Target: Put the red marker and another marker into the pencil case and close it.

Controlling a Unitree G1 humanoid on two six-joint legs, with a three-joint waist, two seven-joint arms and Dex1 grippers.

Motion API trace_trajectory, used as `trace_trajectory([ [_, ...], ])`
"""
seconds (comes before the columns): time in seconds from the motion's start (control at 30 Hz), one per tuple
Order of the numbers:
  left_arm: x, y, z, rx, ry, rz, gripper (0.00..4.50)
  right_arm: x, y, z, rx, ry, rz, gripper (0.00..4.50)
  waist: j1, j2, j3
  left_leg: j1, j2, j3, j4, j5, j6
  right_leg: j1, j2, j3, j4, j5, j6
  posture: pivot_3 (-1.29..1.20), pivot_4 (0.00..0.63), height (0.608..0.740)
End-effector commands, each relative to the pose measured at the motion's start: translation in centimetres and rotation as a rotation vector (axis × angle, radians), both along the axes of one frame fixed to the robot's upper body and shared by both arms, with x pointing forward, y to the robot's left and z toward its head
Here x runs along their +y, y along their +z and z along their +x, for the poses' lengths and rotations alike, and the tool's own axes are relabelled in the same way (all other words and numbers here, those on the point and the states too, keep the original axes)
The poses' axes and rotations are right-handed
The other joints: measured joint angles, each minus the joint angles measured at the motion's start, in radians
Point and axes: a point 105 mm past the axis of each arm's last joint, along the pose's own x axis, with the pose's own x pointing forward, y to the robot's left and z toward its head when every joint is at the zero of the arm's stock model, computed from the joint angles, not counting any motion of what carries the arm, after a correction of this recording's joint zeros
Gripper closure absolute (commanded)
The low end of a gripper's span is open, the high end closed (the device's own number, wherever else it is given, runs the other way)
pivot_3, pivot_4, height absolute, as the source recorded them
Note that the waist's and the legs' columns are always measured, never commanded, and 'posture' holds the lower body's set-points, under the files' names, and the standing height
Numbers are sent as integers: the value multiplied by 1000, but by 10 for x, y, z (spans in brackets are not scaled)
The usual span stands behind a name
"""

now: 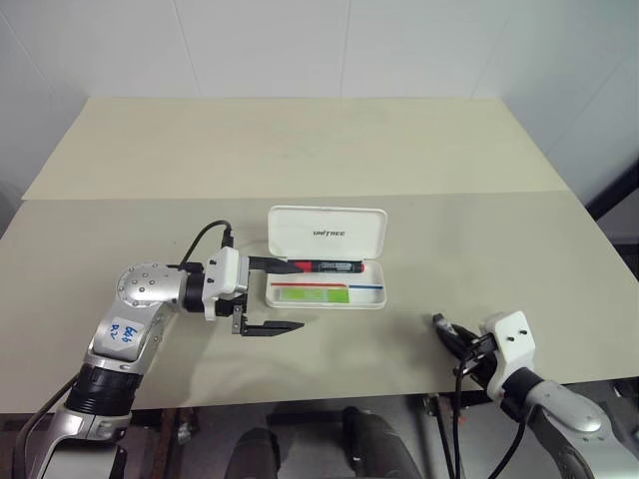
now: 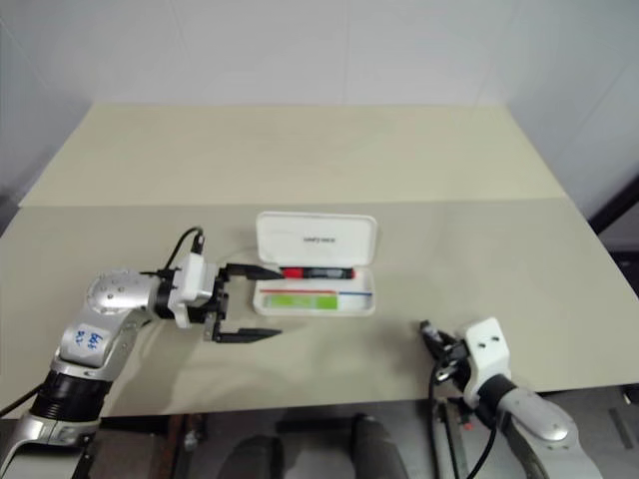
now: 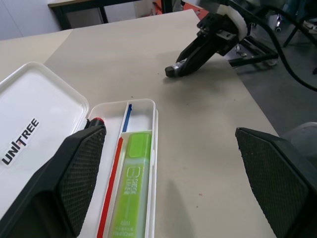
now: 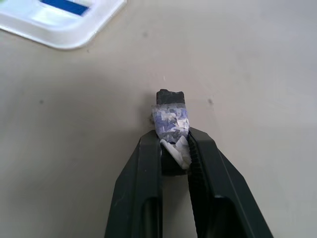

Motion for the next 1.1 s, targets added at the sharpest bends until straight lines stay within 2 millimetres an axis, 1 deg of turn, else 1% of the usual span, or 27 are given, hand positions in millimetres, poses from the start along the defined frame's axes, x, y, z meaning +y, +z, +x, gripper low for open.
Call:
trace_trajectory([
  [0.03,1,6,0,-41,11,-9,0,16,19,7,-87,195,-49,4143,-2,0,0,0,0,0,0,0,0,0,0,0,0,0,0,0,150,740],
  [0.13,2,6,1,-49,23,-10,0,27,32,18,-122,388,-97,4143,-2,0,0,0,0,0,1,0,0,0,0,0,0,0,0,0,150,740],
  [0.17,3,6,2,-50,25,-11,0,29,35,20,-129,430,-110,4143,-1,0,0,0,0,1,1,0,0,0,0,0,0,0,0,0,150,740],
  [0.3,5,7,3,-58,40,-9,0,34,52,43,-176,554,-148,4143,1,0,0,0,0,0,0,0,0,0,1,0,0,0,1,0,150,740],
  [0.4,7,7,4,-62,55,-7,0,45,60,61,-202,676,-184,4143,1,1,1,-1,0,0,1,0,0,0,1,0,1,1,2,0,150,740],
  [0.57,12,6,2,-64,78,2,0,60,57,75,-201,861,-249,4143,2,1,1,-1,0,0,0,-1,2,-1,1,0,4,2,3,0,150,740],
  [0.67,15,6,1,-63,91,6,0,65,55,80,-205,908,-265,4143,4,2,1,-1,0,0,0,-1,2,-2,1,0,6,2,5,0,150,740],
  [0.77,18,7,-1,-68,116,6,0,68,51,80,-190,961,-273,4143,3,3,2,-1,0,0,0,-2,2,-3,1,0,7,3,6,0,150,740],
  [0.97,19,7,-3,-70,133,6,0,71,46,81,-184,993,-283,4143,3,3,2,-1,0,1,1,-2,2,-3,1,0,8,3,6,0,150,740],
  [1.03,19,7,-3,-72,137,5,0,72,46,83,-185,990,-285,3371,2,3,2,0,0,1,2,-2,2,-3,1,0,9,2,4,0,150,740],
  [1.1,19,7,-2,-75,140,5,0,73,48,85,-197,983,-281,2811,2,3,2,0,0,1,2,-2,2,-3,1,0,9,1,3,0,150,740],
])
